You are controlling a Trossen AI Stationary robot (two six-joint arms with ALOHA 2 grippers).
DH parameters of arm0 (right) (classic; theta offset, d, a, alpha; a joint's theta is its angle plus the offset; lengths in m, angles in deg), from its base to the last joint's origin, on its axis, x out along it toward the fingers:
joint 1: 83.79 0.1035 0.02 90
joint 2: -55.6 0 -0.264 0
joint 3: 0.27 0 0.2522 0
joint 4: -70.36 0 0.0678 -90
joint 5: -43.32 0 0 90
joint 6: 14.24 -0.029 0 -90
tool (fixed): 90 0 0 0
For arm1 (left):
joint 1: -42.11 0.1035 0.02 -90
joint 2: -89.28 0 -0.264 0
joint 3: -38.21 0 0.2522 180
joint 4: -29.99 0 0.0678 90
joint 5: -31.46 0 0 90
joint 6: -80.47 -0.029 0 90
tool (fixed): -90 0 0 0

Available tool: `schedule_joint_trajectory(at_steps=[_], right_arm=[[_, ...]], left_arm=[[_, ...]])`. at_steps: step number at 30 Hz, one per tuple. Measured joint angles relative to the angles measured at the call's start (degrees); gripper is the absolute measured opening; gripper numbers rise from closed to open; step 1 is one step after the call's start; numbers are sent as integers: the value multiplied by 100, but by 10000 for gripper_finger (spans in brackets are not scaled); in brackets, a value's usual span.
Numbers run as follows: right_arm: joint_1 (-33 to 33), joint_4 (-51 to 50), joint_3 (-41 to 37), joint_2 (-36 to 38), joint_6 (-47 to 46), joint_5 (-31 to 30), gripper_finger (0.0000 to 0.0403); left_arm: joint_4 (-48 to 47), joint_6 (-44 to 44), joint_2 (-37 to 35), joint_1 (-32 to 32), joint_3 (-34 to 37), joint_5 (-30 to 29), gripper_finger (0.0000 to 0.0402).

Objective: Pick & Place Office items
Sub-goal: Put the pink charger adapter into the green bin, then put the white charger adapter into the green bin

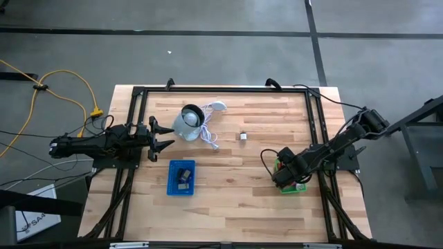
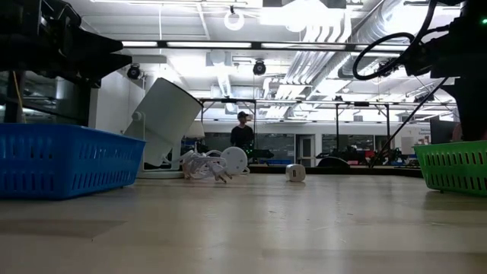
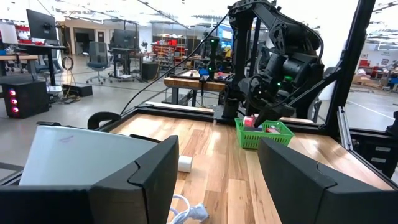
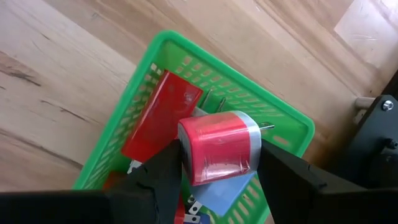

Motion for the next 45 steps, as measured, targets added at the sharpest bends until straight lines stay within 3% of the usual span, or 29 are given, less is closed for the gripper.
schedule_joint_trajectory(at_steps=[17, 30, 45], right_arm=[[0, -2, 0, 2, 0, 9, 183], [0, -2, 0, 4, -20, 9, 277], [-4, -170, 4, 351, 0, 2, 283]], left_arm=[[-1, 0, 0, -1, 0, 1, 212], [-1, 2, 0, 0, 0, 0, 212], [-1, 0, 0, 0, 0, 0, 212]])
